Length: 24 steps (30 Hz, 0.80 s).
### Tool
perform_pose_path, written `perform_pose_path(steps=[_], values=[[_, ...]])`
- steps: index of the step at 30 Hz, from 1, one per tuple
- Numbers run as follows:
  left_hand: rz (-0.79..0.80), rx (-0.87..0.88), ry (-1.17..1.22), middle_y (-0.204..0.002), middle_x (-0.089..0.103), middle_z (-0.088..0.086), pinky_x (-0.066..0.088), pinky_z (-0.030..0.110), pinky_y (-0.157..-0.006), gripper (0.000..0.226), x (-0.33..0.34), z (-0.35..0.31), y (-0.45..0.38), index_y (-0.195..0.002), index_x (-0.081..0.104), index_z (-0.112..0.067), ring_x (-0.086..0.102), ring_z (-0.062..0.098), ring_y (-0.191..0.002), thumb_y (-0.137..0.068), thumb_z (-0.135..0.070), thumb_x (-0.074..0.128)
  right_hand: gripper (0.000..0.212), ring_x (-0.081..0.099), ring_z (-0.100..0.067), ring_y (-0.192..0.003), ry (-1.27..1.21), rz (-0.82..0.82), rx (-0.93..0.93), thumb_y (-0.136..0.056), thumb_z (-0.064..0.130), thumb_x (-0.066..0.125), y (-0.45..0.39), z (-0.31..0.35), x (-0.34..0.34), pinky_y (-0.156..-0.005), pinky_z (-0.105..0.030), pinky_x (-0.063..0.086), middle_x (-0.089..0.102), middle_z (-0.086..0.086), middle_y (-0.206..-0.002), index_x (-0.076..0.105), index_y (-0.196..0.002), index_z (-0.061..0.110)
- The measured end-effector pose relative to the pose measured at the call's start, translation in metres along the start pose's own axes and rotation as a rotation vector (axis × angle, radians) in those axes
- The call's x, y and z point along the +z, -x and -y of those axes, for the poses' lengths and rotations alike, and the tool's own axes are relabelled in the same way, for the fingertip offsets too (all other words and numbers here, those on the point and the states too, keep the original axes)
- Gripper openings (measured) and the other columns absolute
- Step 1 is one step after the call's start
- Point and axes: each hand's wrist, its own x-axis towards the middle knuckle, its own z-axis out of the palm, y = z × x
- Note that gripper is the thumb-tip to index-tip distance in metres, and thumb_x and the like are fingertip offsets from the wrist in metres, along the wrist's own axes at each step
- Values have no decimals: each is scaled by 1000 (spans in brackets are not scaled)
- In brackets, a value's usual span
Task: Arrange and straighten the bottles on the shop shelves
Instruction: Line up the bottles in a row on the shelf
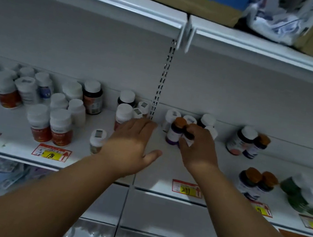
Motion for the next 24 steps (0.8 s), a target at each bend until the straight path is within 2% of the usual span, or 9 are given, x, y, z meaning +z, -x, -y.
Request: perform_pose_path(steps=[3,5,7,9,11,14,18,21,24], values=[[-15,-2,32,-124,58,16,45,44,-93,65,15,-27,-15,-129,55,-5,55,36,-112,-86,-53,53,39,47,-37,-114,172,-12,18,-86,20,61,-14,-35,-19,-95,-37,37,51,-18,-124,55,-124,11],[-23,-18,48,-123,57,18,44,45,-95,63,29,-45,-26,-129,54,-3,54,37,-112,-86,-50,55,52,42,-39,-123,291,98,21,-89,24,58,-33,-57,-31,-103,-41,34,43,-20,-137,45,-137,10],[-2,-45,62,-126,56,16,42,44,-99,63,43,-63,-35,-132,52,-5,52,37,-115,-87,-48,57,57,45,-39,-120,306,270,43,-88,27,59,-48,-73,-37,-97,-42,39,42,-20,-135,39,-139,12],[29,-65,68,-130,53,12,37,40,-101,62,56,-77,-44,-135,48,-9,49,33,-118,-87,-48,59,51,52,-37,-107,225,351,52,-86,26,60,-55,-84,-37,-81,-37,43,47,-18,-124,40,-131,14],[47,-94,76,-133,50,8,35,37,-100,62,67,-88,-51,-136,46,-13,46,30,-119,-88,-49,59,43,54,-34,-100,183,314,34,-85,24,61,-59,-94,-35,-73,-32,37,49,-16,-118,43,-122,12],[51,-137,89,-132,50,6,34,35,-98,61,77,-102,-56,-138,44,-15,46,28,-118,-89,-49,57,36,51,-29,-95,116,278,6,-84,18,61,-60,-106,-34,-70,-28,32,49,-15,-116,44,-115,10],[50,-187,115,-131,50,5,38,37,-97,63,80,-110,-55,-140,41,-18,47,27,-115,-88,-52,54,30,50,-23,-89,4,272,-3,-84,18,61,-62,-113,-35,-69,-29,36,51,-12,-114,45,-109,11],[41,-198,151,-130,51,5,38,36,-98,63,78,-108,-50,-138,42,-17,47,26,-115,-88,-52,56,35,56,-28,-95,-90,163,67,-82,26,66,-59,-111,-41,-71,-31,40,55,-9,-109,44,-106,15],[14,-200,200,-129,51,3,35,31,-98,65,72,-99,-48,-137,43,-19,46,23,-117,-86,-57,56,48,57,-16,-90,-161,69,117,-79,47,68,-49,-93,-47,-71,-26,41,58,3,-102,49,-114,21]])
